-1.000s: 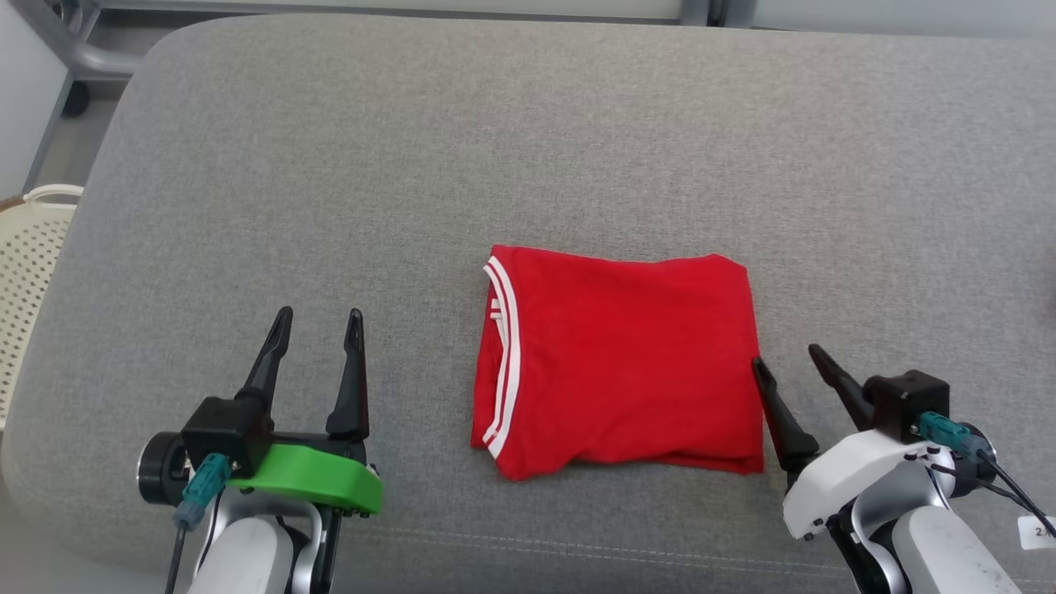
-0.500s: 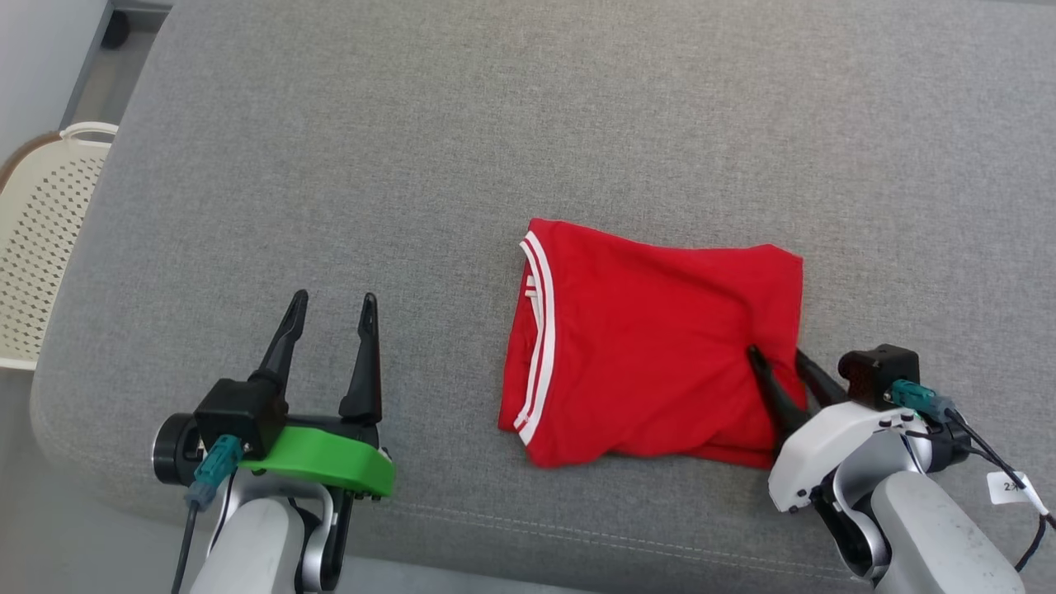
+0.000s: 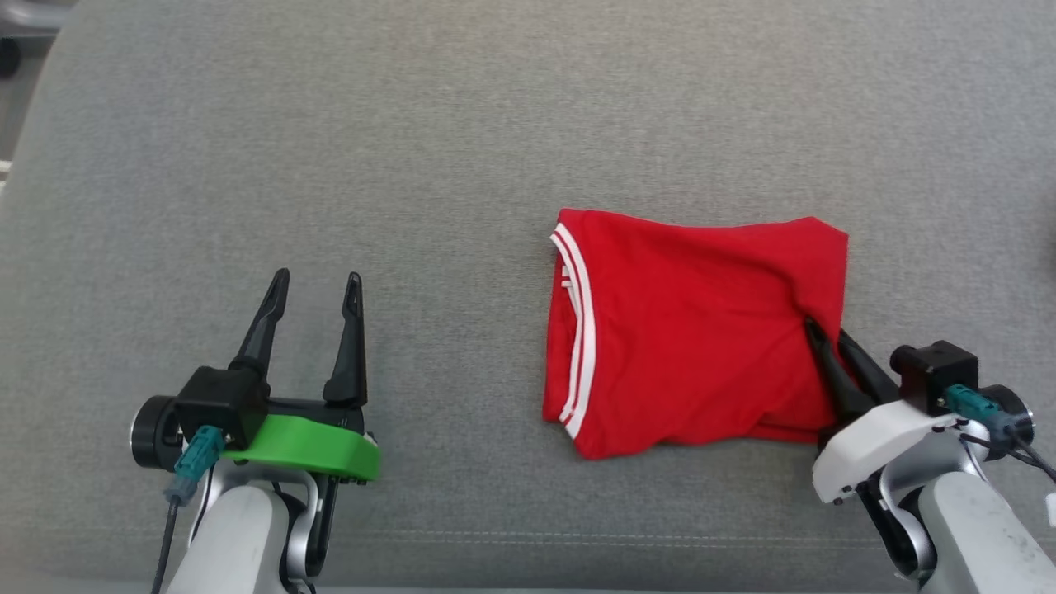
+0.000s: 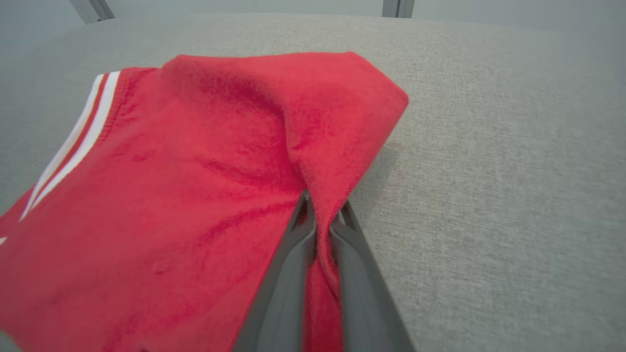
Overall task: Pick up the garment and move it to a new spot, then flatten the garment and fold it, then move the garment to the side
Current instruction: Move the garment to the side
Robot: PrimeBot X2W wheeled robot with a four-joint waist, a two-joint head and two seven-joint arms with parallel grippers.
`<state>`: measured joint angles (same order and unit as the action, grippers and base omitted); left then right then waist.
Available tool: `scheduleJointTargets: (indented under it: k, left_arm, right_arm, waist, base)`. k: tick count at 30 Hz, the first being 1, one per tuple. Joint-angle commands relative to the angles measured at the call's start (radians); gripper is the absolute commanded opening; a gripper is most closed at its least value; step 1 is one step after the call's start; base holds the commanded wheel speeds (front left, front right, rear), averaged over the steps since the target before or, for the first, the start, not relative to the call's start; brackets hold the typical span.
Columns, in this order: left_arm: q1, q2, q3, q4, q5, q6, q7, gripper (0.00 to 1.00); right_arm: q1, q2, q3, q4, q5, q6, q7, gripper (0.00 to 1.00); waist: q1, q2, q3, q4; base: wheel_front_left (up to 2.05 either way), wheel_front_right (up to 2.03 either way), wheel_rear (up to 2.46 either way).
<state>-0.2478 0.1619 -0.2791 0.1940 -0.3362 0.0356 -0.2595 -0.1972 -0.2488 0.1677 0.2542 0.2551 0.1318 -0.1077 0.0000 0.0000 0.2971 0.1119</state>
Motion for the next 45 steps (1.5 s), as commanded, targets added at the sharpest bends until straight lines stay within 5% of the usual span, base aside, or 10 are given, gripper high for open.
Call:
scheduleJointTargets:
  k: [1, 11, 23, 38, 39, 40, 41, 45]
  left_arm:
    - [-0.02, 0.013, 0.006, -0.011, 0.01, -0.002, -0.005, 1.0]
    - [-0.061, 0.058, -0.011, -0.057, 0.035, -0.011, 0.034, 1.0]
    - [-0.13, 0.086, -0.061, -0.115, 0.064, -0.039, 0.108, 1.0]
    - [-0.182, 0.123, -0.096, -0.191, 0.093, -0.048, 0.174, 1.0]
    - [-0.183, 0.125, -0.098, -0.194, 0.093, -0.05, 0.177, 1.0]
    - [-0.185, 0.126, -0.1, -0.197, 0.094, -0.051, 0.176, 1.0]
    - [-0.187, 0.126, -0.101, -0.201, 0.094, -0.052, 0.178, 1.0]
    - [-0.193, 0.13, -0.102, -0.206, 0.092, -0.045, 0.181, 1.0]
  right_arm:
    - [0.023, 0.001, -0.03, -0.029, -0.015, -0.002, -0.002, 0.0]
    - [0.067, 0.024, -0.16, -0.123, -0.061, -0.002, -0.007, 0.0]
    - [-0.111, -0.025, -0.271, -0.173, -0.092, -0.002, -0.037, 0.0]
    - [-0.458, -0.185, -0.364, 0.174, -0.066, -0.002, -0.105, 0.0]
    - [-0.477, -0.192, -0.375, 0.208, -0.075, -0.002, -0.108, 0.28]
    - [-0.498, -0.2, -0.383, 0.237, -0.085, -0.002, -0.113, 0.88]
    - [-0.517, -0.2, -0.398, 0.268, -0.091, -0.002, -0.118, 1.0]
    - [-0.563, -0.194, -0.436, 0.362, -0.121, -0.002, -0.14, 1.0]
  waist:
    - [0.0, 0.0, 0.031, -0.103]
    - [0.0, 0.0, 0.088, -0.293]
    - [0.0, 0.0, 0.164, -0.404]
    - [0.0, 0.0, 0.263, -0.403]
    - [0.0, 0.0, 0.269, -0.4]
    - [0.0, 0.0, 0.275, -0.397]
    - [0.0, 0.0, 0.28, -0.394]
    - [0.0, 0.0, 0.294, -0.388]
  base:
    - [0.0, 0.0, 0.0]
    - [0.0, 0.0, 0.0]
    - [0.0, 0.0, 0.0]
    - [0.0, 0.0, 0.0]
    - [0.0, 0.0, 0.0]
    - [0.0, 0.0, 0.0]
    - [0.0, 0.0, 0.0]
    - [0.0, 0.0, 0.0]
